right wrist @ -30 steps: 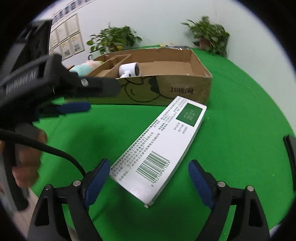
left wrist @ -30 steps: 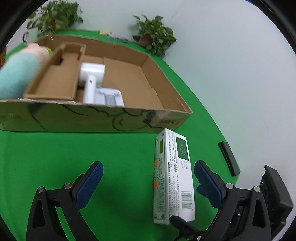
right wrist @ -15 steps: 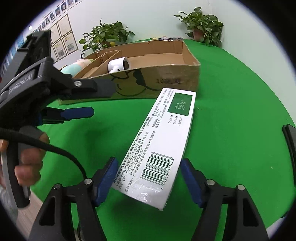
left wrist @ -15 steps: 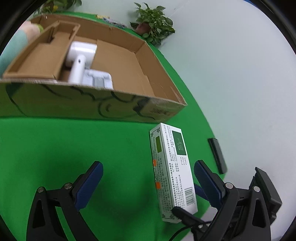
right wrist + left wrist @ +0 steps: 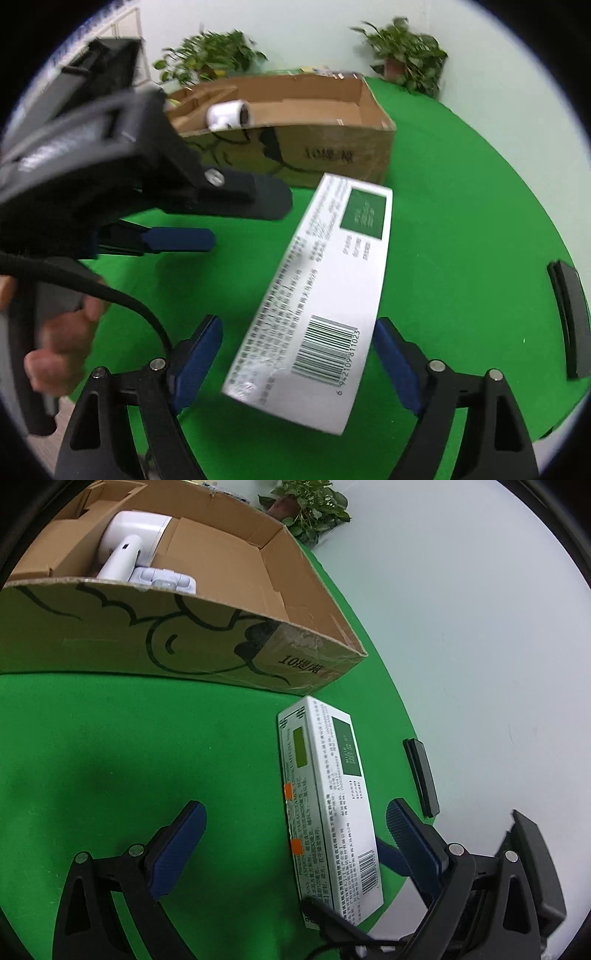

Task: Organize objects
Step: 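Grasp the white barcoded medicine box with the right gripper and lift it, then carry the medicine box over the cardboard box and lower it inside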

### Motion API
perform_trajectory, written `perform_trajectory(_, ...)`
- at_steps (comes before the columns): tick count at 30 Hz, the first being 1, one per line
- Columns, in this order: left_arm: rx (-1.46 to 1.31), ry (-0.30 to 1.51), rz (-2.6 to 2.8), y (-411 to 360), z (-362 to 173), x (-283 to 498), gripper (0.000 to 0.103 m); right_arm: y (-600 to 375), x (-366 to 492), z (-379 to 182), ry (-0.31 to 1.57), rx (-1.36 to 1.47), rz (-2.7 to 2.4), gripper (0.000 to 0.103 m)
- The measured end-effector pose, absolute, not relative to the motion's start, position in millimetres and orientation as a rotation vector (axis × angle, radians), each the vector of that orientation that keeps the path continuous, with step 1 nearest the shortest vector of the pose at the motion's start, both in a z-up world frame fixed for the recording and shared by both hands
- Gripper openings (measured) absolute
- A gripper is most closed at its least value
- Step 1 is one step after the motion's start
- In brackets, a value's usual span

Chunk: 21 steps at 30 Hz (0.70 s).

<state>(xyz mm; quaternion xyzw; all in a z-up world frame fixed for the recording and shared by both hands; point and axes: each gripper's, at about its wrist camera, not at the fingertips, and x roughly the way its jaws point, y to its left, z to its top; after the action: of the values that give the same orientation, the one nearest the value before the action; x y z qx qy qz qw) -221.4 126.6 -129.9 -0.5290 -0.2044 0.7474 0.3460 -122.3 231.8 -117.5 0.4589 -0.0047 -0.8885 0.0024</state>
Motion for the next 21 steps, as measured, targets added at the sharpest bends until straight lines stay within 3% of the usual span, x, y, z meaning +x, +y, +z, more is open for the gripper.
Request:
perform_trajectory(4,-1.388,-0.524,1.943,126.7,-134.6,-212.4,0.096,237.0,-117.3,-116.8,-0.055,1.432,-2.77,0.067)
perform_trajectory(8,-1.372,-0.544,1.939,123.1,-136.4,-200.3,0.089,237.5,-98.0,-108.4,-0.206,1.32,-2.677,0.067)
perform_trajectory(13,-1.38,-0.529,1.95,120.7,-138.6,-193.0,0.062,233.3,-97.9,-112.2,-0.391,1.272,-2.533,0.066)
perform_trajectory(21,-1.34,-0.57,1.985,100.1,-126.7,-190.9,0.05,206.9,-97.9,-108.6,-0.213,1.27,-2.563,0.062)
